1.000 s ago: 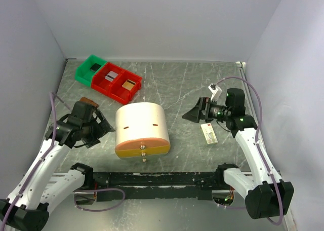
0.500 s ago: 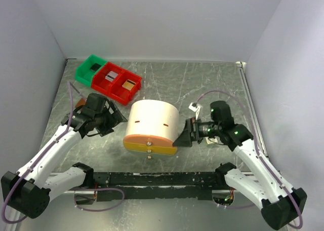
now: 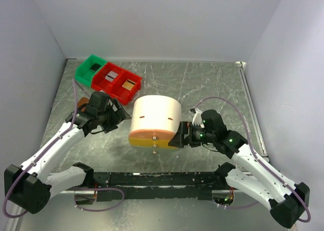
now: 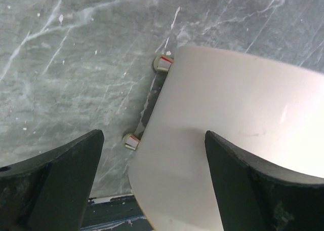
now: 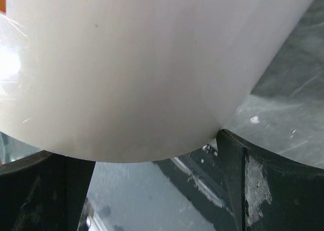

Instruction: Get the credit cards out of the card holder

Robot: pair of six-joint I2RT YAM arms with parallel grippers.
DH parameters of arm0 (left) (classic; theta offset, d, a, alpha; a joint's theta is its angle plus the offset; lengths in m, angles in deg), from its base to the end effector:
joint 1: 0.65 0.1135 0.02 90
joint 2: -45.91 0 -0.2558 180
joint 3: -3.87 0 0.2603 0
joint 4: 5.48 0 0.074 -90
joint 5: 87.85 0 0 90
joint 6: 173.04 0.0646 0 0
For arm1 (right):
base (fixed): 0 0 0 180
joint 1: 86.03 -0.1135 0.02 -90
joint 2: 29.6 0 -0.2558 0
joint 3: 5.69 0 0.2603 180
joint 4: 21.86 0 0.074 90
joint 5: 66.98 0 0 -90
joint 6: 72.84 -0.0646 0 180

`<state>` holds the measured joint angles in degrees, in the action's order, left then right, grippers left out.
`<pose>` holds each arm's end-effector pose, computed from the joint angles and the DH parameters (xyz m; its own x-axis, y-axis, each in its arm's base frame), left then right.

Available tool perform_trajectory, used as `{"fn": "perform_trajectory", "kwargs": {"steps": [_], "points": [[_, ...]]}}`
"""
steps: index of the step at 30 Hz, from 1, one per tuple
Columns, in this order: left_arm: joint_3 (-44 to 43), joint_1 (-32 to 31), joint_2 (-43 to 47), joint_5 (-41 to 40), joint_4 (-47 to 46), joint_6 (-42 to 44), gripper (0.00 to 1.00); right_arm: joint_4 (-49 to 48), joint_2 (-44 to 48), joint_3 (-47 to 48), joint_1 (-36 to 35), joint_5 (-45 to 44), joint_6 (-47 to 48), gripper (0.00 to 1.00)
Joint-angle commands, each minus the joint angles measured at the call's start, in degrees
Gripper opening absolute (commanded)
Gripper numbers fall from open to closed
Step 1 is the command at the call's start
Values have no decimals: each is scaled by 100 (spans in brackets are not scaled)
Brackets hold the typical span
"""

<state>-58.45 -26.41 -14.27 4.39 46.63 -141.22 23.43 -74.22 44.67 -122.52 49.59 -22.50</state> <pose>0.2169 -0.1075 0.2391 -0.7518 -0.5799 -0.3137 -0.3451 0.7515 -0.5623 0.1424 0.1413 0.2353 -0.9105 0.0365 -0.4118 -0.2962 0.6373 0.7114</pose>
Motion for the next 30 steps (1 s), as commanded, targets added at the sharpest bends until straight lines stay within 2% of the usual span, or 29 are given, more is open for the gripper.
{"fn": "perform_trajectory", "kwargs": {"steps": [1, 6, 11, 14, 17, 19, 25, 30], "points": [[-43, -144, -274, 573, -720, 142, 93, -1115, -304, -179, 30, -1382, -665, 100], [-359, -174, -955, 393, -1413, 372, 94, -1374, -812, 167, 44, -2434, -434, 100], [-1011, -209, -1932, 367, -1954, 630, 93, -1338, -1419, 668, 260, -3460, 220, 100], [-1426, -210, -2435, 259, -2045, 791, 93, -1333, -1786, 920, 877, -3134, 523, 100], [-1847, -210, -2844, 123, -1924, 951, 93, -1492, -1962, 941, 1607, -2340, 810, 100], [-1966, -210, -2926, 5, -1773, 1054, 94, -1317, -1966, 1046, 1779, -2143, 954, 100], [-1614, -177, -2302, -540, -1433, 1204, 94, -733, -1318, 827, 1781, -1908, 1196, 100], [-1328, -126, -1539, -1127, -852, 1348, 94, -805, -698, 243, 1765, -743, 951, 100]]}}
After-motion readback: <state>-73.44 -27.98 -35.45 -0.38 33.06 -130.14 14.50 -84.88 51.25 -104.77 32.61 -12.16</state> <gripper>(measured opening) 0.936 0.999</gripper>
